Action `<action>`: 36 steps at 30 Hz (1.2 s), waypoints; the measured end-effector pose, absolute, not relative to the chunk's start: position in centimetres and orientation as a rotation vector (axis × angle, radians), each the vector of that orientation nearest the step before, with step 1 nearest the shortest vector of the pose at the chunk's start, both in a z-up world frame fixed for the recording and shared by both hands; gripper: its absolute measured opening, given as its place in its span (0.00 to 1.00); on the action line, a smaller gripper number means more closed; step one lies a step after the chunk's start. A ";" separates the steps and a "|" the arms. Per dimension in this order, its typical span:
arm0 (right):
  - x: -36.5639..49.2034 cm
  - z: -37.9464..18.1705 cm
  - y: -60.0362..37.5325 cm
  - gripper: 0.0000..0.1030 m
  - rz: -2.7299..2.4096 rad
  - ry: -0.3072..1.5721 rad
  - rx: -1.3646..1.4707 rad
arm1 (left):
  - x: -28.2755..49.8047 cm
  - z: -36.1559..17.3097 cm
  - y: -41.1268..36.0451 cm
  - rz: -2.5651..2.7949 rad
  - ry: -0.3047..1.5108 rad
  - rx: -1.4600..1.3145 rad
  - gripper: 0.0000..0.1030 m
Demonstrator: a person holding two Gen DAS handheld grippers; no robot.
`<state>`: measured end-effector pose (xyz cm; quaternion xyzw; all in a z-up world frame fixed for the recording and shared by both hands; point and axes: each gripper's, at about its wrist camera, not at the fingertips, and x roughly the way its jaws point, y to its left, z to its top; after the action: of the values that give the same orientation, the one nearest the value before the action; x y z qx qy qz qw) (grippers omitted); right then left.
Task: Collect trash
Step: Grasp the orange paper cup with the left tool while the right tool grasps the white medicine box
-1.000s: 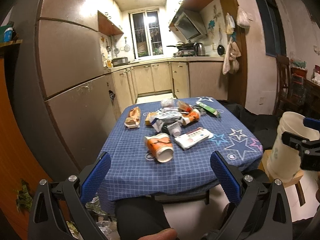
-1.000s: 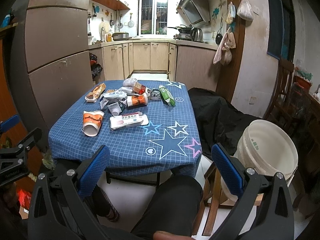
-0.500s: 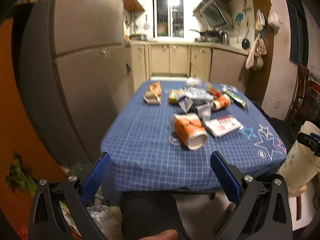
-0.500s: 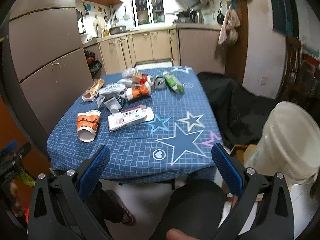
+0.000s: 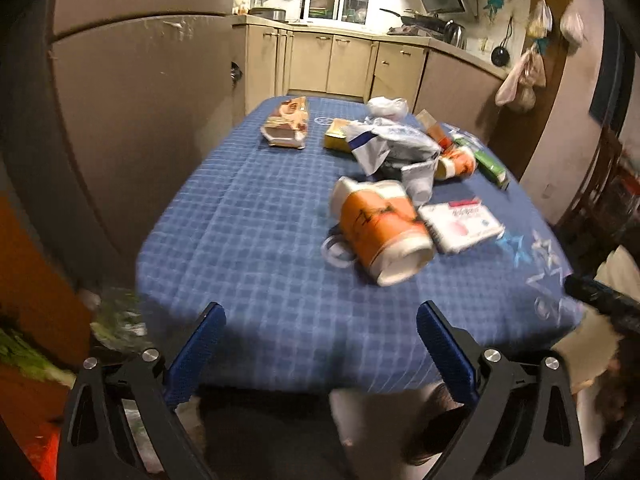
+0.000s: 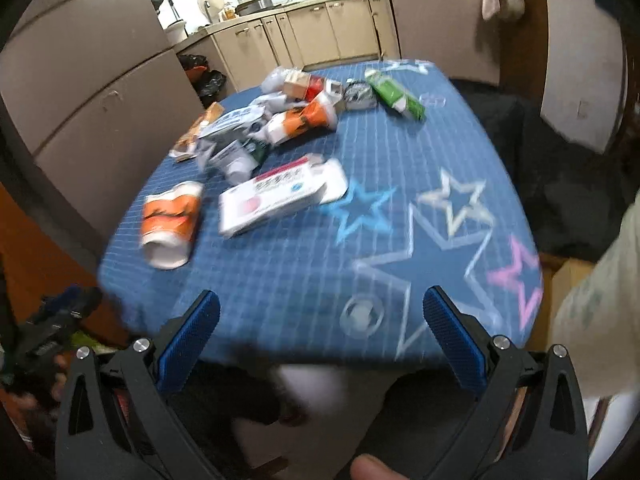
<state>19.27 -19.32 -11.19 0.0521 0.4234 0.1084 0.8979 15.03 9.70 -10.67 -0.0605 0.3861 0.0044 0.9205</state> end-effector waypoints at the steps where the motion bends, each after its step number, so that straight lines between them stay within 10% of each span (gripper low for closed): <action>1: 19.9 -11.3 -19.4 0.95 0.219 0.867 0.095 | 15.7 -10.6 9.4 0.000 0.792 -0.125 0.92; 36: 37.6 -14.3 -6.4 0.88 1.196 1.041 -0.872 | 29.2 -15.1 5.7 -0.133 0.950 -0.065 0.84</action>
<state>37.59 -6.35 -14.34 -0.3789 0.4522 0.5197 0.6180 29.18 5.67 -15.14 -0.0313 0.4570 -0.0641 0.8866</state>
